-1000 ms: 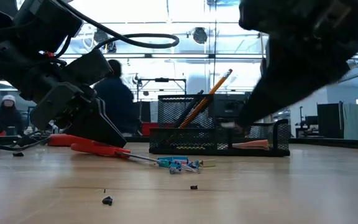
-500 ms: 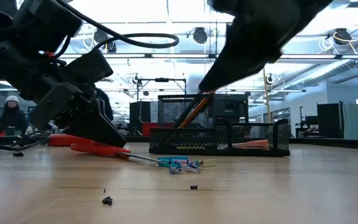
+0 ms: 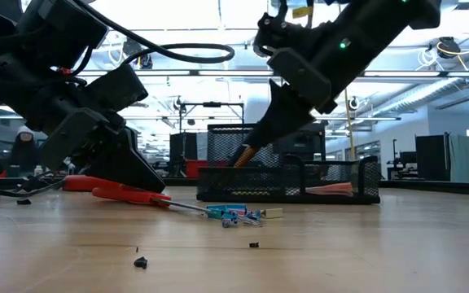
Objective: Pick and place office supplies into organizer
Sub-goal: Put the pink binder clip into the black desk organizer, then put the green binder clip into the black desk organizer
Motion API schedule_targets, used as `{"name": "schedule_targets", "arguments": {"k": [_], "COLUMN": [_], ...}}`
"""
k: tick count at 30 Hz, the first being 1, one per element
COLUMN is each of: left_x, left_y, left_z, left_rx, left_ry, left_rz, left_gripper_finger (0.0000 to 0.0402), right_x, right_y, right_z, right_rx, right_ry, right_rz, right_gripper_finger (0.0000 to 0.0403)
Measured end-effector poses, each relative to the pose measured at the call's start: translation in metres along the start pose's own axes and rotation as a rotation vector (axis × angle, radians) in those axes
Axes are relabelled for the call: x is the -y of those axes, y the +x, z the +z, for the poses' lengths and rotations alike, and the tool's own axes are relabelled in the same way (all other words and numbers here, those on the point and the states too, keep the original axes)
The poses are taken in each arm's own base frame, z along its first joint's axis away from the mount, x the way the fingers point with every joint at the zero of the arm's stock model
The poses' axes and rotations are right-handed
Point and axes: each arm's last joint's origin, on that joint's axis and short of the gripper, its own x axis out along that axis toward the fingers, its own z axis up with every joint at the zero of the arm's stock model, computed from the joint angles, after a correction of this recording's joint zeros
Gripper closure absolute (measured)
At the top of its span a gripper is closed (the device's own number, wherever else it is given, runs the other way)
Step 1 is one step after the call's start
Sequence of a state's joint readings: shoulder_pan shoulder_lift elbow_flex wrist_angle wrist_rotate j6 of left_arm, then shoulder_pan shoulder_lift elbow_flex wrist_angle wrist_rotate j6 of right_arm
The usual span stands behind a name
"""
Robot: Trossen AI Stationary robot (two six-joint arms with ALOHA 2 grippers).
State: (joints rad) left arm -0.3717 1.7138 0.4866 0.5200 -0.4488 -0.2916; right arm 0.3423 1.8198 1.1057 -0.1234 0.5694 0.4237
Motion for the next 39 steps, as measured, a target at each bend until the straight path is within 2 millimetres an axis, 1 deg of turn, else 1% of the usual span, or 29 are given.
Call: {"name": "schedule_targets", "arguments": {"k": [3,10,19,23,27,34,39], "left_x": [0.0,0.0,0.0,0.0,0.0,0.0,0.0], "left_y": [0.0,0.0,0.0,0.0,0.0,0.0,0.0], "left_z": [0.0,0.0,0.0,0.0,0.0,0.0,0.0], "left_rx": [0.0,0.0,0.001,0.001,0.003,0.003,0.003], "left_ry": [0.0,0.0,-0.001,-0.001,-0.002,-0.005,-0.005], "left_rz": [0.0,-0.001,-0.002,-0.002,-0.003,-0.004,-0.004], "left_gripper_finger": [0.0355,0.0355,0.0355,0.0355,0.0355,0.0355,0.0355], "right_x": [0.004,0.01,0.011,0.01,0.011,0.01,0.005], "right_y": [0.004,0.007,0.016,0.02,0.021,0.021,0.018], "right_z": [0.002,0.004,-0.002,-0.004,-0.003,-0.002,0.004], "right_rx": [-0.022,-0.027,-0.048,-0.056,-0.063,-0.055,0.011], "right_ry": [0.014,0.037,0.032,0.044,0.088,0.1,0.082], "right_rz": [0.027,0.015,0.001,-0.002,0.015,0.016,0.054], "right_gripper_finger": [0.0349,0.0349,0.0347,0.0332,0.0308,0.0269,0.026]}}
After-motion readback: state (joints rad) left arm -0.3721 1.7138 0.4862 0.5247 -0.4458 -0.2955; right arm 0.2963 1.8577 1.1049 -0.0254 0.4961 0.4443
